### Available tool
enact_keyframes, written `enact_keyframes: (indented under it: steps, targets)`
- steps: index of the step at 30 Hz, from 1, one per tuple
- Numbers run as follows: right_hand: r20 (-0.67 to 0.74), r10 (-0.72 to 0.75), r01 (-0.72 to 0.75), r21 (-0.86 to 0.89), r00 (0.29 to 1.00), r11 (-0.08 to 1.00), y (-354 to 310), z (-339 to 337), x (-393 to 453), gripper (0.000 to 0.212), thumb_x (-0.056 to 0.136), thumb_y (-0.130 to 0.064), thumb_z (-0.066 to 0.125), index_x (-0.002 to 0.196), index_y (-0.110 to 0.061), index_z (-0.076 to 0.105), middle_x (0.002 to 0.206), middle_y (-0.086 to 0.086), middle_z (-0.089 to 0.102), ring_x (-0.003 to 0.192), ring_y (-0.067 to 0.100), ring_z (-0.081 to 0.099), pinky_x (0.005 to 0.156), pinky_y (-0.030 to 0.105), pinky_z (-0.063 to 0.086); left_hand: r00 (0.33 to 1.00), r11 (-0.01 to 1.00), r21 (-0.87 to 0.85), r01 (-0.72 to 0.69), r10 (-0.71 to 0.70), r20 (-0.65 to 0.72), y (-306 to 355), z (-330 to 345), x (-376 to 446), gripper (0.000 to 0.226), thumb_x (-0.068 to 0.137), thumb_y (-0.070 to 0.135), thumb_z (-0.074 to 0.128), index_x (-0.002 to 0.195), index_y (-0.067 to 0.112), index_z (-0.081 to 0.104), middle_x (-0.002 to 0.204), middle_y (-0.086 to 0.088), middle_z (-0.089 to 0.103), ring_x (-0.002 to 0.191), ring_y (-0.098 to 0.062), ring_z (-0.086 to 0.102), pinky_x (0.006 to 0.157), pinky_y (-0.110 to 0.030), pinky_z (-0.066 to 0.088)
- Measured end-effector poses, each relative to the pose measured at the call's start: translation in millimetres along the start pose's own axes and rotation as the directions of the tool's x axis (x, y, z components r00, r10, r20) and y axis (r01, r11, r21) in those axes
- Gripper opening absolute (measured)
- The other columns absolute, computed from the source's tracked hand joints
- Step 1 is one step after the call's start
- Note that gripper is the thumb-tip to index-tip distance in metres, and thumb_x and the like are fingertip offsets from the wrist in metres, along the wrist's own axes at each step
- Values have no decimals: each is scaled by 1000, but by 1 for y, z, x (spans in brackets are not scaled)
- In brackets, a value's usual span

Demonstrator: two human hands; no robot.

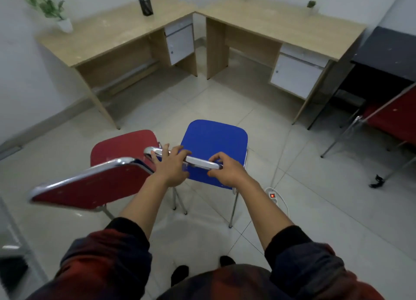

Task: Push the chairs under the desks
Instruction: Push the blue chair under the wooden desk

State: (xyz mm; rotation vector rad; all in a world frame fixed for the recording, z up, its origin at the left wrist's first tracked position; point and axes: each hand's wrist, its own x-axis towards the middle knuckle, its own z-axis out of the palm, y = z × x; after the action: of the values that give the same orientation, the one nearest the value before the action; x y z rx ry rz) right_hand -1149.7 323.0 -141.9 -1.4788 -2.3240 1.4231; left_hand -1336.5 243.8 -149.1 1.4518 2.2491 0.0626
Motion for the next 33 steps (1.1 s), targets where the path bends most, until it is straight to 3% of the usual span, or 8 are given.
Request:
enact_keyframes:
  steps: [4, 8, 11, 15, 18, 21, 26, 33]
  targets:
    - [-26, 70, -70, 20, 997, 997, -6, 0, 9, 38, 85, -21, 76, 115, -31, 56, 113, -4, 59, 96, 17, 61, 80, 31, 54, 995, 994, 48, -94, 93, 23, -4, -20, 26, 38, 87, 34, 66, 124, 37, 63, 130, 11, 58, 136, -21, 37, 114, -66, -1]
    - [-60, 166, -175, -232, 984, 957, -18, 9, 19, 50, 84, -31, 71, 129, -24, 51, 115, 0, 56, 97, 19, 58, 77, 32, 53, 977, 978, 61, -198, 192, 93, -18, -30, 41, 46, 81, 48, 70, 125, 35, 62, 104, 12, 68, 104, -14, 60, 99, -38, 33]
    - [-100, 192, -216, -421, 976, 881, -30, 22, 24, 56, 85, -40, 66, 134, -20, 49, 121, 3, 49, 97, 20, 55, 73, 30, 45, 954, 966, 24, -257, 250, 167, -28, -36, 48, 49, 79, 50, 73, 124, 35, 61, 103, 10, 65, 97, -14, 61, 89, -31, 45]
    - [-152, 173, -228, -549, 973, 804, -45, 36, 33, 51, 85, -48, 62, 125, -17, 52, 118, 6, 48, 96, 23, 57, 72, 31, 45, 934, 952, 38, -305, 291, 206, -50, -47, 63, 54, 73, 63, 71, 118, 34, 62, 108, 8, 66, 93, -14, 63, 79, -30, 51]
    - [-164, 172, -234, -530, 971, 815, -47, 40, 38, 44, 84, -46, 61, 119, -20, 55, 112, 4, 48, 93, 23, 57, 79, 34, 49, 923, 925, 152, -347, 308, 232, -57, -46, 71, 59, 71, 68, 58, 115, 30, 64, 102, 10, 66, 90, -14, 62, 72, -28, 46]
    - [-199, 161, -239, -480, 967, 844, -41, 34, 42, 40, 81, -47, 63, 112, -24, 59, 106, 1, 53, 88, 20, 58, 74, 32, 50, 904, 901, 178, -396, 349, 247, -50, -46, 83, 60, 66, 66, 52, 111, 29, 66, 95, 11, 65, 86, -14, 62, 67, -28, 43]
    - [-164, 101, -172, -514, 981, 841, -36, 26, 54, 37, 80, -51, 64, 106, -24, 67, 93, -4, 67, 83, 18, 62, 64, 28, 47, 886, 891, 147, -430, 385, 260, -53, -46, 100, 56, 65, 66, 55, 105, 29, 68, 92, 10, 67, 81, -13, 63, 67, -28, 49]
    - [-164, 42, -116, -472, 986, 874, -35, 15, 82, 32, 79, -47, 66, 102, -25, 69, 87, -5, 67, 77, 17, 61, 58, 26, 46, 891, 880, 173, -442, 409, 196, -55, -53, 129, 57, 66, 72, 56, 105, 32, 68, 92, 13, 67, 81, -12, 63, 67, -29, 49]
